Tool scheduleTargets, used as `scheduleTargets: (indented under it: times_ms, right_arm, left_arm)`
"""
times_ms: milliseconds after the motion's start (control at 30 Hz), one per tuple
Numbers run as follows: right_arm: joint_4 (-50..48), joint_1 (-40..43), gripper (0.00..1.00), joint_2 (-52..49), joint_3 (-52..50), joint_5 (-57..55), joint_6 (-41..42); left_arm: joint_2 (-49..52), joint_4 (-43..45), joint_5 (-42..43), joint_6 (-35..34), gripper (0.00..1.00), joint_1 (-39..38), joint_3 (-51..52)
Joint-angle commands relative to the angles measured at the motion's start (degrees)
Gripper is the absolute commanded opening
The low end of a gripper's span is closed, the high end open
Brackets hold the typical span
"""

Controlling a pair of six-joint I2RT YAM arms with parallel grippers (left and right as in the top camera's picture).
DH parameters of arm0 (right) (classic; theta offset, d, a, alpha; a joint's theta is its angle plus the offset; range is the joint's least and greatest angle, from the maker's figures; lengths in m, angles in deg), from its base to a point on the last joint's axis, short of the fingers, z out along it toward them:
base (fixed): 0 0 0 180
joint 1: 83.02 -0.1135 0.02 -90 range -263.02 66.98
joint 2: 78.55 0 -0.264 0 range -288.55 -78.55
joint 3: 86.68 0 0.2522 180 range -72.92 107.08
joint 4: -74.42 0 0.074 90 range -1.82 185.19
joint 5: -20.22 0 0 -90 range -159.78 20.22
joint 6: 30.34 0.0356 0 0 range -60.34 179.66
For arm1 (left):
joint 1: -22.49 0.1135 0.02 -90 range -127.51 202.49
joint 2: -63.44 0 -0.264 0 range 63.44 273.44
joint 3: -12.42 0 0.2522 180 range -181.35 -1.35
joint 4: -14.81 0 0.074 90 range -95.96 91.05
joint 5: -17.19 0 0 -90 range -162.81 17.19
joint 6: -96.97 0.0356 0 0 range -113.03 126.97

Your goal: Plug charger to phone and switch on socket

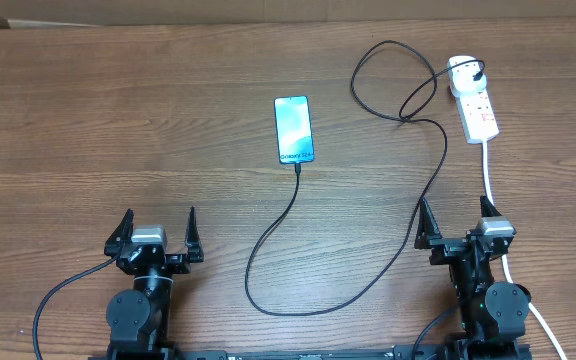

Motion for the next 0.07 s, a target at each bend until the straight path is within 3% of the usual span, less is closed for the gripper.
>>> scheduleTargets:
  times_ms: [0,33]
  right_arm:
    - [-0.33,-0.31,1.0,0.57,-0.61,0.28,0.42]
    - [-0.33,-0.31,1.0,0.57,-0.61,0.28,0.44]
  left_arm:
    - [-0.61,0.02,0.68,1.29,1.0,0.35,0.22]
    - [-0.61,0.02,0.68,1.27,1.0,0.35,0.22]
